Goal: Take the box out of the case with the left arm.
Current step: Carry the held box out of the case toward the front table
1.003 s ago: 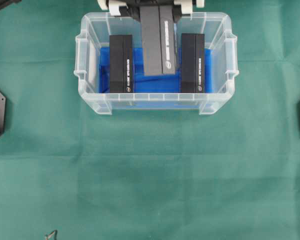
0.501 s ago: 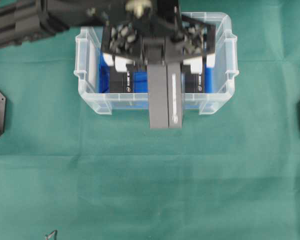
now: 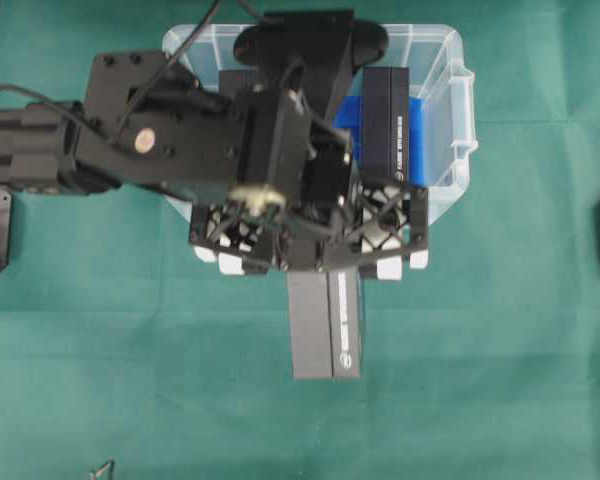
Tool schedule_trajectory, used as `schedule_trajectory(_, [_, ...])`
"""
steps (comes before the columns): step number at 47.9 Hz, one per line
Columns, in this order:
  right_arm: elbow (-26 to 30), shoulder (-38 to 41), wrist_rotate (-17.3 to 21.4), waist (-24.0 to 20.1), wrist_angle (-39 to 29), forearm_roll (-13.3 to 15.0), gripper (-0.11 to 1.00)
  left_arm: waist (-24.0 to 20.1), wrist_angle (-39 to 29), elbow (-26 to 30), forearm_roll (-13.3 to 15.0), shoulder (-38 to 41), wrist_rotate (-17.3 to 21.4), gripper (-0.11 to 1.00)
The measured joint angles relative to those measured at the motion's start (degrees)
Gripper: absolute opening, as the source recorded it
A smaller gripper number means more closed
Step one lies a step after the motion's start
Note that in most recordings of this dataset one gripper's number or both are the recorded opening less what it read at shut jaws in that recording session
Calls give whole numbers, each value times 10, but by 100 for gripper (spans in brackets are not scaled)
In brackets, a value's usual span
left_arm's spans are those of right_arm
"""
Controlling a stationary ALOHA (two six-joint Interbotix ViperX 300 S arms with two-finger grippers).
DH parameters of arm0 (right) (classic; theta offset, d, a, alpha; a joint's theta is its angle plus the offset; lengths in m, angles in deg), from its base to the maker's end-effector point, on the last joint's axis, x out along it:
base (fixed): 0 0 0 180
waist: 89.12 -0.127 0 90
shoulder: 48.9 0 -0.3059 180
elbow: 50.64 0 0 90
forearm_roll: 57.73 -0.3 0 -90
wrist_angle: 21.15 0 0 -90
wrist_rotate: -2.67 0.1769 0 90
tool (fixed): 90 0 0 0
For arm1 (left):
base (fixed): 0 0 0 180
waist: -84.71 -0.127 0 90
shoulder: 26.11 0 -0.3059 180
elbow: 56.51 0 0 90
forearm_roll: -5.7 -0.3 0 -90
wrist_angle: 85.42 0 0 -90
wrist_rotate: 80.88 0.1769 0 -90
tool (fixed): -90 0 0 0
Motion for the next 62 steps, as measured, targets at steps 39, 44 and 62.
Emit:
schedule_trajectory(39, [0, 0, 0, 0, 0, 0, 0, 13, 92, -124, -7, -4, -3, 62])
schedule_trajectory(44, [0, 1, 0, 0, 0, 0, 0, 15, 151, -183, -7, -16, -9, 63])
schedule_trajectory(62, [0, 2, 0, 0, 0, 0, 0, 46, 350, -378, -4, -43, -62, 62])
